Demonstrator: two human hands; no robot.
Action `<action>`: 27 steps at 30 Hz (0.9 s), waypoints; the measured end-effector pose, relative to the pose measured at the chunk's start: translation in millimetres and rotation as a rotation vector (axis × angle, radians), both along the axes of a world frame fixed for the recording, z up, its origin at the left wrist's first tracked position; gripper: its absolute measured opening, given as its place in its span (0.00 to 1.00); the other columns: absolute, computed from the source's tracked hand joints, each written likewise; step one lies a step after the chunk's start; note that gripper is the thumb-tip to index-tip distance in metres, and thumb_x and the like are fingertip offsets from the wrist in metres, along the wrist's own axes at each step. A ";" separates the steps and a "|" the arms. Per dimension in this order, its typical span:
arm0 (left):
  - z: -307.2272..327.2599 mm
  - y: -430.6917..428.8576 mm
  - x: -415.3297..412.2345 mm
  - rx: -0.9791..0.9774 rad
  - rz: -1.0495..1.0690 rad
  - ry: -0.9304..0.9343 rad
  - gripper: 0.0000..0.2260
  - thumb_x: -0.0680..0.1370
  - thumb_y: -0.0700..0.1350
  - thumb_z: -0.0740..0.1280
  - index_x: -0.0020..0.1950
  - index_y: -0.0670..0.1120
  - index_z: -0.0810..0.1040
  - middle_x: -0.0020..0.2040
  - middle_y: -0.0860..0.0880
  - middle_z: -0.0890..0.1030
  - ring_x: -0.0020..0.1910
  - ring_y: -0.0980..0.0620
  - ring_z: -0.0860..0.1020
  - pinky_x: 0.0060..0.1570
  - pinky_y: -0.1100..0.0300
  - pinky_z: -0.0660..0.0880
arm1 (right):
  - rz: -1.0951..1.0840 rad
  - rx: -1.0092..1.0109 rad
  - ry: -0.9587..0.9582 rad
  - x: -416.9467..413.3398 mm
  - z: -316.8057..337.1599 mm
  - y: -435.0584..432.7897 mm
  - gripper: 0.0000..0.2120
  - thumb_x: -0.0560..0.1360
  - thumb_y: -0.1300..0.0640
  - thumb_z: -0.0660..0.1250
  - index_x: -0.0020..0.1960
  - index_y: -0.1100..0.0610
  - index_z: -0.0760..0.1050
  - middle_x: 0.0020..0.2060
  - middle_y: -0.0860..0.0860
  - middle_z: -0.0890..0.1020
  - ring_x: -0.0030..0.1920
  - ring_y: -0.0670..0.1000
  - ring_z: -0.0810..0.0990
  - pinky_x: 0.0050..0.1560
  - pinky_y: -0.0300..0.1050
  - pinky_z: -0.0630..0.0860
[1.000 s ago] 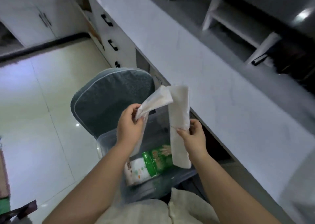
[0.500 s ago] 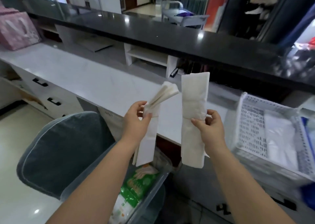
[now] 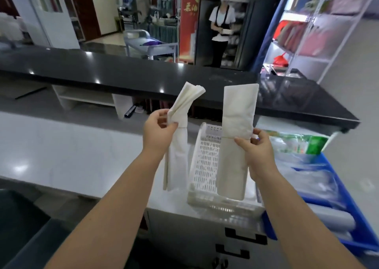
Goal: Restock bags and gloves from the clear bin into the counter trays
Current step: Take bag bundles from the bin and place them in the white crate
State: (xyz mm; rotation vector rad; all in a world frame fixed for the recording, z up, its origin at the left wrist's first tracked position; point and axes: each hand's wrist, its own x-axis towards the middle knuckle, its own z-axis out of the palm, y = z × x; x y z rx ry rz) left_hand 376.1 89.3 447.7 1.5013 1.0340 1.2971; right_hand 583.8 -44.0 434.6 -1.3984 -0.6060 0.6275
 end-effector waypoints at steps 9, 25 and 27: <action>4.3 38.5 65.1 -0.250 -0.024 -0.104 0.14 0.72 0.39 0.74 0.52 0.55 0.78 0.49 0.51 0.83 0.46 0.52 0.83 0.42 0.53 0.81 | -0.020 -0.131 0.226 64.8 -43.5 45.5 0.16 0.70 0.60 0.72 0.55 0.53 0.72 0.48 0.54 0.82 0.44 0.54 0.83 0.38 0.47 0.80; -63.9 130.3 94.3 -0.639 -0.402 -0.090 0.15 0.72 0.36 0.72 0.56 0.49 0.80 0.49 0.49 0.85 0.41 0.50 0.84 0.34 0.57 0.79 | 0.261 -0.440 0.459 44.8 -125.7 105.7 0.12 0.74 0.66 0.66 0.56 0.57 0.73 0.39 0.58 0.77 0.33 0.53 0.73 0.32 0.44 0.70; -71.3 130.7 97.0 -0.665 -0.434 -0.076 0.15 0.73 0.37 0.72 0.56 0.50 0.80 0.50 0.49 0.85 0.42 0.50 0.83 0.36 0.55 0.79 | 0.275 -0.453 0.404 46.8 -131.6 105.8 0.12 0.73 0.66 0.68 0.55 0.55 0.74 0.36 0.55 0.76 0.31 0.50 0.71 0.30 0.42 0.70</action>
